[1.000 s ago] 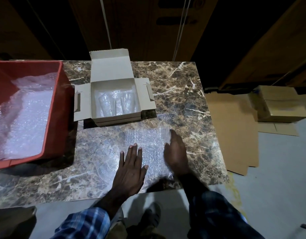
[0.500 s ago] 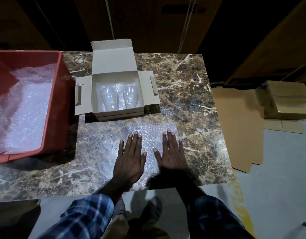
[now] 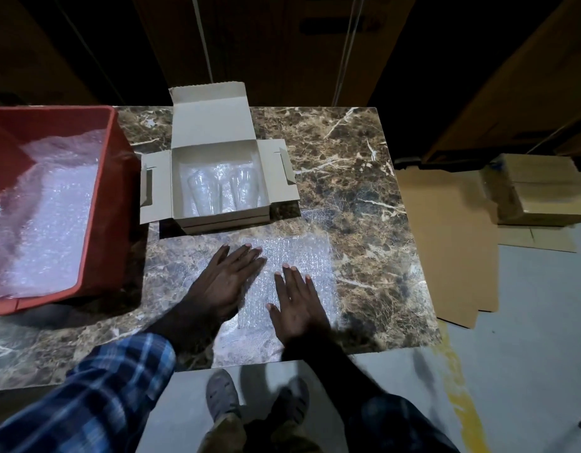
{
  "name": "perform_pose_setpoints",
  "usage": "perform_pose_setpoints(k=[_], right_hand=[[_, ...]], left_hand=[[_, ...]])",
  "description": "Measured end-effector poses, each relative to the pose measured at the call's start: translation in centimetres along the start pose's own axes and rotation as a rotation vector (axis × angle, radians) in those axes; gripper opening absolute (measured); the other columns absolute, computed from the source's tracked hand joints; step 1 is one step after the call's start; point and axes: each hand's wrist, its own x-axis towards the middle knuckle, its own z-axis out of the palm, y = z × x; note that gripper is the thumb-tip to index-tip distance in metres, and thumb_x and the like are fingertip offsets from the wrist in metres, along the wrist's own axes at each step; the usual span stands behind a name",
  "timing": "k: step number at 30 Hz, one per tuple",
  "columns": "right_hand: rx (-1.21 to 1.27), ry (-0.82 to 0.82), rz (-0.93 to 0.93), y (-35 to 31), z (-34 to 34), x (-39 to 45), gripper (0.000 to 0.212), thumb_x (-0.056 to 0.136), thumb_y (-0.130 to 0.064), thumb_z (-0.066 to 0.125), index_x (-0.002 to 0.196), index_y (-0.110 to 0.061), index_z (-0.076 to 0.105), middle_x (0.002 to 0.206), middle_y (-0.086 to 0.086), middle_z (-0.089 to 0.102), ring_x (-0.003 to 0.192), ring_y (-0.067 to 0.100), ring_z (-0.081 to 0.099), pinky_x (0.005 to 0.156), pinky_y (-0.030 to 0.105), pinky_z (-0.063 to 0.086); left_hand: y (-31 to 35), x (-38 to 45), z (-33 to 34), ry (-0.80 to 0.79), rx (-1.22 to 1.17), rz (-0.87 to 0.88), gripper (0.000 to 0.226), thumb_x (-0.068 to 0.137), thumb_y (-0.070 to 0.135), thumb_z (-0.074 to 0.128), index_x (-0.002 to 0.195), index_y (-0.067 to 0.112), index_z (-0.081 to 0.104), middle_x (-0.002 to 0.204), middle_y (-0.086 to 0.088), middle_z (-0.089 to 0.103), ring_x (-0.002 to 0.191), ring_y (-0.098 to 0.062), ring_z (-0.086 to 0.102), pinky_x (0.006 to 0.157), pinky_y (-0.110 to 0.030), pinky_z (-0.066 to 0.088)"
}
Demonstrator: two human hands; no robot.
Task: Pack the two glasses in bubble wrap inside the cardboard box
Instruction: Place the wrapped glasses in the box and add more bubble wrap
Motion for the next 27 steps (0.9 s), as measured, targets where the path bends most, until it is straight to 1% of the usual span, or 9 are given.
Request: perform_pose_setpoints(k=[4,8,10,12,15,18,21,25,27], right_hand=[[-0.053,-0.122,-0.072,1.4,-1.2,0.9,0.059,0.089,-0.031,0.036,0.141,-0.010,0.054,0.152,0.013,0.046,0.140,0.029,0.046,0.116,0.049,0.019],[-0.099,-0.220,-0.198,3.1,-3.3,2.2,0.073,0.067,-0.012,0.054,0.139,-0.014,0.055,0.153,0.009,0.046,0.145,0.028,0.037,0.121,0.058,0.018],[-0.091,-0.156,-0.167,2.9,-3.9,2.3,0.060,0.070,-0.012,0.053,0.130,-0.013,0.063,0.144,0.009,0.055,0.138,0.030,0.046,0.121,0.055,0.022],[-0.005,-0.018,-0.111,2.0,-4.0,1.5,0.042,0.085,-0.025,0.049,0.119,-0.011,0.069,0.131,0.009,0.064,0.123,0.031,0.057,0.118,0.044,0.029],[0.079,0.061,-0.121,0.1,-3.1,-0.4,0.052,0.084,-0.051,0.061,0.113,-0.010,0.069,0.125,0.009,0.067,0.109,0.030,0.059,0.105,0.039,0.037],[0.069,0.103,-0.151,-0.6,-2.0,-2.1,0.046,0.076,-0.034,0.070,0.113,-0.008,0.070,0.127,0.010,0.066,0.110,0.031,0.060,0.104,0.042,0.042],[0.043,0.137,-0.151,-0.4,-2.2,-3.1,0.041,0.070,-0.011,0.057,0.107,-0.008,0.074,0.121,0.010,0.070,0.110,0.029,0.063,0.102,0.043,0.047],[0.208,0.153,-0.204,0.5,-3.0,-3.5,0.038,0.072,-0.012,0.055,0.103,-0.005,0.076,0.114,0.009,0.073,0.114,0.024,0.062,0.106,0.041,0.040],[0.304,0.110,-0.088,0.8,-3.2,-4.1,0.035,0.074,-0.015,0.055,0.101,-0.009,0.077,0.109,0.004,0.075,0.112,0.021,0.065,0.104,0.040,0.047]], left_hand=[[-0.7,-0.6,-0.7,0.012,0.072,0.058,0.059,0.083,0.027,0.040,0.138,0.014,0.058,0.146,-0.008,0.054,0.137,-0.032,0.048,0.112,-0.057,0.034],[-1.6,-1.5,-0.7,0.082,0.053,0.137,0.052,0.079,0.026,0.059,0.129,0.014,0.063,0.143,-0.004,0.057,0.137,-0.031,0.047,0.115,-0.053,0.029],[-1.5,-2.0,-0.6,0.152,0.024,0.174,0.040,0.087,0.029,0.052,0.122,0.016,0.067,0.137,-0.002,0.061,0.133,-0.029,0.050,0.114,-0.051,0.032],[-1.2,-2.5,-0.3,0.200,0.010,0.202,0.034,0.094,0.032,0.048,0.115,0.017,0.070,0.132,0.000,0.065,0.131,-0.028,0.053,0.114,-0.049,0.034],[-0.4,-3.3,0.1,0.277,0.001,0.190,0.032,0.096,0.031,0.048,0.109,0.014,0.073,0.121,-0.002,0.070,0.124,-0.028,0.058,0.113,-0.047,0.036],[0.3,-4.4,-0.1,0.370,-0.029,0.169,0.027,0.095,0.026,0.054,0.101,0.010,0.074,0.107,-0.004,0.072,0.112,-0.029,0.063,0.109,-0.046,0.041],[0.9,-6.1,-0.4,0.430,-0.086,0.145,0.020,0.093,0.022,0.058,0.091,0.007,0.072,0.093,-0.007,0.070,0.101,-0.029,0.063,0.108,-0.042,0.042],[2.3,-8.8,-0.1,0.393,-0.269,0.134,0.011,0.086,0.018,0.065,0.090,0.009,0.070,0.091,-0.003,0.067,0.106,-0.025,0.059,0.111,-0.033,0.036],[2.6,-9.9,-0.1,0.281,-0.417,0.063,0.013,0.083,0.020,0.065,0.094,0.013,0.069,0.099,0.001,0.065,0.118,-0.018,0.055,0.112,-0.028,0.034]])
